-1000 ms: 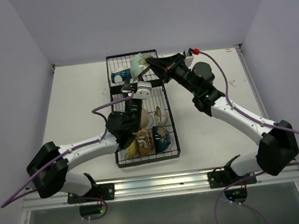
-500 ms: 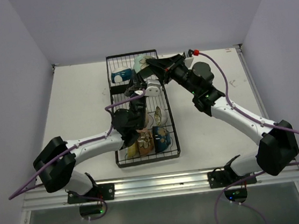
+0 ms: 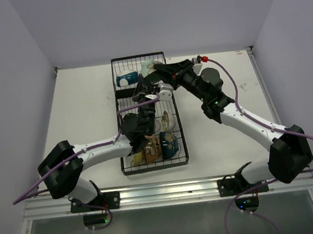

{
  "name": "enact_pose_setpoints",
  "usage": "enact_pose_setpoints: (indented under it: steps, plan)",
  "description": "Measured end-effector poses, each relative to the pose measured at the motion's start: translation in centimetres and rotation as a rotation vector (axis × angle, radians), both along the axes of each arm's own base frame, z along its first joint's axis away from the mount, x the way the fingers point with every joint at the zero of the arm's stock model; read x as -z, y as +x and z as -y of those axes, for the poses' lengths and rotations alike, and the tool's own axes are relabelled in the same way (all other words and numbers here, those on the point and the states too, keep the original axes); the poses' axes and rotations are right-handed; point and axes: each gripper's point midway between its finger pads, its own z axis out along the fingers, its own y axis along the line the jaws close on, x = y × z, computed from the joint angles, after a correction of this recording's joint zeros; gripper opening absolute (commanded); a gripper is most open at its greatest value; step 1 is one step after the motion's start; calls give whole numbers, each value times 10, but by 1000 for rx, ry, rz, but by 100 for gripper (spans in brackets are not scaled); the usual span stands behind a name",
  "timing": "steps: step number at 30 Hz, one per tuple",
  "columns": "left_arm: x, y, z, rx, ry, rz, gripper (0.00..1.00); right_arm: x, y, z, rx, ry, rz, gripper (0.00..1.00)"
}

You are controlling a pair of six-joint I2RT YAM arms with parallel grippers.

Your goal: Unload the bowls from the dish rack

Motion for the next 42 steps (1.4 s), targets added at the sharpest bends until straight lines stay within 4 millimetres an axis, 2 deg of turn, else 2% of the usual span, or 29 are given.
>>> enact_pose_setpoints:
  steps: [8, 13, 16, 20, 29, 34, 40, 42]
  plan:
    - [1, 4, -10, -72, -17, -25, 0, 2, -4, -4, -25, 7, -3, 41]
    - [-2, 7, -9, -95, -23, -30, 0, 1, -6, -5, -39, 12, -2, 58]
    - [-4, 9, -12, -117, -33, -34, 0, 6, -6, -5, -41, 10, -10, 64]
    - [-4, 12, -20, -155, -46, -44, 0, 18, -5, -4, -38, -4, -32, 69]
    - [1, 29, -59, -274, -95, -77, 0, 33, -4, 14, -2, -17, -57, 71]
    - [-9, 46, -96, -321, -182, -131, 0, 39, 1, 33, 31, -20, -61, 72]
    - [-44, 74, -168, -337, -406, -197, 0, 58, 9, 56, 54, -45, -88, 72]
    - [-50, 82, -200, -332, -496, -224, 0, 66, 11, 63, 57, -57, -97, 72]
